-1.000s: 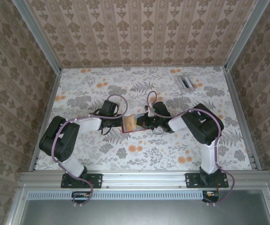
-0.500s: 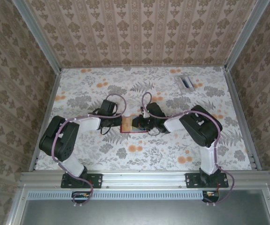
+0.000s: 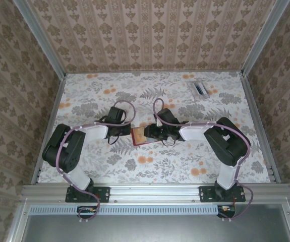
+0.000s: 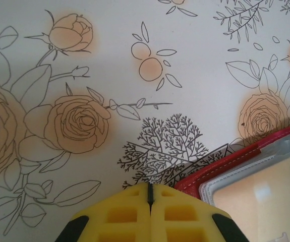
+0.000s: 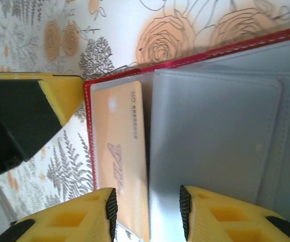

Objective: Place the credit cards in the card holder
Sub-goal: Insert the credit card into the card slot.

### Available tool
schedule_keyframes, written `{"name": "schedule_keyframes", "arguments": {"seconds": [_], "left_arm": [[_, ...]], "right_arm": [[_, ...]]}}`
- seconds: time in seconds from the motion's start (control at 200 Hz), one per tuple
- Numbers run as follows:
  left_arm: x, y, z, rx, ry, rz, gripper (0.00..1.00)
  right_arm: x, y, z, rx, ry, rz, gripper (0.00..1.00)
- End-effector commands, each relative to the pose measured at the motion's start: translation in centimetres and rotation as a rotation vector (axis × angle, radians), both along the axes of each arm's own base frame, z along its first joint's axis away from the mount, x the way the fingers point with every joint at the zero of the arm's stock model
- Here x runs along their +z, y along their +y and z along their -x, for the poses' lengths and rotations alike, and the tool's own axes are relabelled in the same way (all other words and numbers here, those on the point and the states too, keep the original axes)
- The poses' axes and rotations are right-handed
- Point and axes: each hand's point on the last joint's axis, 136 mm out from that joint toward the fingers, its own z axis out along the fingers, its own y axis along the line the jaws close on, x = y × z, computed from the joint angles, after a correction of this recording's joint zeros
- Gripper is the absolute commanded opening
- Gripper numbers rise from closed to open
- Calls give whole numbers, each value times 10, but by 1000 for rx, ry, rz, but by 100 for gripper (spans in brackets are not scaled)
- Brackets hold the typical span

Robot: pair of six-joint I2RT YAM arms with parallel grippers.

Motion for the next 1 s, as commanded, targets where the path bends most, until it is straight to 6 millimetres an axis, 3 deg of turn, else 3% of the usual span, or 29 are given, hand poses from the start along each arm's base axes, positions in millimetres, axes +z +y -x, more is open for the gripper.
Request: {"name": "schedule_keyframes", "arguments": {"seconds": [0.0,0.18,0.31,0.42,0.53,0.62,0.81,0.995], "left_arm": [[-10,0,4,-12,40,-3,5],[-8,-4,3,-22,45,16,5],[-12,-3,3,-17,57,18,5],[-10,-8,4,-32,64,40,5],[-13,0,4,-9,59,9,6],[-14,-2,3,-12,67,23,7],[3,-11,9,-40,0,125,28],[23,-1,9,-40,-76,88,34]], "right_arm": [[4,-13,1,-3,-7,89,41],[5,-2,-1,37,9,65,25],[9,5,-3,44,13,52,22],[15,-6,-4,37,-14,121,23],[23,-17,-3,37,-5,133,26],[26,-37,-8,10,-22,162,26],[22,-66,-6,23,-27,221,29],[7,-75,0,94,25,328,32]]}}
